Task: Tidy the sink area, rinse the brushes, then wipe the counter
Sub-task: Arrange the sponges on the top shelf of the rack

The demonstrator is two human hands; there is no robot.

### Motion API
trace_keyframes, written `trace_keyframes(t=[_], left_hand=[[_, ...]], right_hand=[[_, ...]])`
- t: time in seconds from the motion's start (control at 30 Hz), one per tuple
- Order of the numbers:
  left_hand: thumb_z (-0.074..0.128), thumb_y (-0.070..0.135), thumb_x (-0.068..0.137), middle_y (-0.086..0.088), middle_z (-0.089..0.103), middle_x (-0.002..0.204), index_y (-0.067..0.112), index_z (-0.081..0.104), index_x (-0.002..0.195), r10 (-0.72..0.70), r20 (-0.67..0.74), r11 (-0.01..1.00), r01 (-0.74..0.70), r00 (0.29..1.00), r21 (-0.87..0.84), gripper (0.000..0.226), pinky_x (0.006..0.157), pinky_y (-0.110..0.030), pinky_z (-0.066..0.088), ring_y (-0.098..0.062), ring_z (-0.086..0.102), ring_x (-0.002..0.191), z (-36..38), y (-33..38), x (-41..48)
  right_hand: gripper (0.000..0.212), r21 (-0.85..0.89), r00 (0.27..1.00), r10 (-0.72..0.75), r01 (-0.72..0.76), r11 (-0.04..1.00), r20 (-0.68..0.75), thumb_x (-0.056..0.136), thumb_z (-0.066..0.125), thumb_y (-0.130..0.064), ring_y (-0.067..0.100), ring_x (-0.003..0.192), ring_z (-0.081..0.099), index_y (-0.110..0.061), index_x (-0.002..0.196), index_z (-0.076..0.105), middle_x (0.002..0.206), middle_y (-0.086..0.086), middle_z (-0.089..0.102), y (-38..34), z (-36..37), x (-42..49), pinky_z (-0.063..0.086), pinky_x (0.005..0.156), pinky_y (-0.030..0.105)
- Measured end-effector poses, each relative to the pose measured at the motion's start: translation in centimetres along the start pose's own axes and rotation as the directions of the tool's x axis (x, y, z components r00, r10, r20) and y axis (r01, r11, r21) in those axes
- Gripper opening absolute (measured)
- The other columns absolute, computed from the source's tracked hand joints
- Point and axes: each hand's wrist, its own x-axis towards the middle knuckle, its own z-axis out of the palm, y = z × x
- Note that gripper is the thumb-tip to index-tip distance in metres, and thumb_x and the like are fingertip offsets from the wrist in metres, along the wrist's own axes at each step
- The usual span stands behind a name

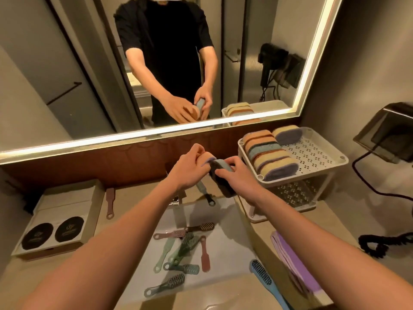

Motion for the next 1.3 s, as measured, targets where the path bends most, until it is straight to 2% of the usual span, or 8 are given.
trace_keyframes(t=[0.1, 0.27, 0.53, 0.67, 0.8, 0.97, 1.13, 1.3], left_hand=[[0.064, 0.042, 0.090, 0.007, 0.066, 0.109, 0.033, 0.050, 0.119, 0.086, -0.041, 0.996, -0.085, 0.995, 0.016, 0.033, 0.085, -0.038, 0.054, -0.012, 0.064, 0.096, -0.9, 1.5, 1.2], [0.065, 0.042, 0.092, 0.005, 0.063, 0.114, 0.025, 0.058, 0.122, 0.258, -0.044, 0.956, -0.249, 0.965, 0.154, 0.035, 0.089, -0.040, 0.052, -0.012, 0.058, 0.101, -2.0, 4.7, 3.7], [0.064, 0.044, 0.093, 0.005, 0.053, 0.114, 0.026, 0.058, 0.126, 0.346, -0.036, 0.913, -0.328, 0.937, 0.243, 0.038, 0.079, -0.027, 0.039, -0.013, 0.051, 0.099, 0.7, 10.0, 7.3], [0.066, 0.048, 0.092, 0.010, 0.050, 0.117, 0.026, 0.058, 0.130, 0.355, -0.047, 0.910, -0.334, 0.934, 0.247, 0.044, 0.083, -0.028, 0.041, -0.008, 0.047, 0.103, 2.5, 12.1, 9.3], [0.066, 0.049, 0.091, 0.006, 0.056, 0.126, 0.029, 0.060, 0.127, 0.343, -0.045, 0.915, -0.323, 0.938, 0.240, 0.041, 0.088, -0.035, 0.048, -0.010, 0.049, 0.109, 5.2, 13.5, 11.3], [0.067, 0.046, 0.092, 0.005, 0.056, 0.125, 0.028, 0.059, 0.127, 0.317, -0.043, 0.926, -0.299, 0.947, 0.231, 0.041, 0.083, -0.030, 0.041, -0.013, 0.051, 0.108, 8.3, 14.4, 13.1], [0.064, 0.047, 0.093, 0.003, 0.057, 0.126, 0.027, 0.058, 0.128, 0.279, -0.039, 0.935, -0.262, 0.959, 0.239, 0.041, 0.085, -0.031, 0.042, -0.015, 0.052, 0.109, 10.3, 14.6, 14.7], [0.062, 0.045, 0.095, 0.000, 0.060, 0.126, 0.027, 0.059, 0.130, 0.250, -0.050, 0.939, -0.230, 0.967, 0.254, 0.039, 0.095, -0.043, 0.047, -0.020, 0.054, 0.112, 11.8, 14.6, 15.5]], right_hand=[[0.035, -0.057, 0.993, -0.112, 0.109, 0.992, -0.048, 0.095, 0.065, -0.033, 0.011, 0.096, 0.062, -0.027, 0.124, 0.045, 0.112, -0.002, 0.058, -1.5, -1.5, -0.2, 0.060, 0.079, 0.034], [0.039, -0.092, 0.981, -0.181, 0.175, 0.980, -0.068, 0.095, 0.065, -0.035, 0.012, 0.103, 0.056, -0.032, 0.128, 0.044, 0.118, -0.006, 0.051, -3.0, -4.9, 0.0, 0.056, 0.067, 0.028], [0.043, -0.337, 0.936, -0.327, 0.269, 0.902, -0.128, 0.095, 0.066, -0.037, 0.013, 0.114, 0.054, -0.031, 0.136, 0.054, 0.126, -0.004, 0.052, -2.1, -12.4, 1.5, 0.049, 0.090, 0.027], [0.041, -0.484, 0.923, -0.354, 0.244, 0.841, -0.149, 0.097, 0.064, -0.034, 0.018, 0.115, 0.051, -0.031, 0.138, 0.054, 0.123, -0.002, 0.053, -1.1, -16.2, 2.9, 0.043, 0.097, 0.033], [0.039, -0.591, 0.920, -0.357, 0.200, 0.782, -0.161, 0.100, 0.059, -0.031, 0.026, 0.120, 0.048, -0.035, 0.138, 0.055, 0.125, 0.000, 0.054, 0.3, -19.1, 4.3, 0.038, 0.106, 0.051], [0.041, -0.712, 0.915, -0.356, 0.122, 0.691, -0.189, 0.104, 0.049, -0.024, 0.027, 0.124, 0.041, -0.036, 0.144, 0.050, 0.132, 0.002, 0.053, 1.9, -21.8, 5.6, 0.028, 0.104, 0.046], [0.044, -0.724, 0.923, -0.329, 0.086, 0.684, -0.201, 0.105, 0.047, -0.016, 0.025, 0.126, 0.038, -0.034, 0.145, 0.050, 0.133, -0.001, 0.051, 3.9, -23.5, 7.8, 0.028, 0.102, 0.043], [0.043, -0.728, 0.912, -0.356, 0.101, 0.678, -0.205, 0.104, 0.049, -0.013, 0.023, 0.129, 0.034, -0.034, 0.141, 0.055, 0.133, -0.002, 0.050, 5.3, -23.9, 9.6, 0.028, 0.105, 0.040]])
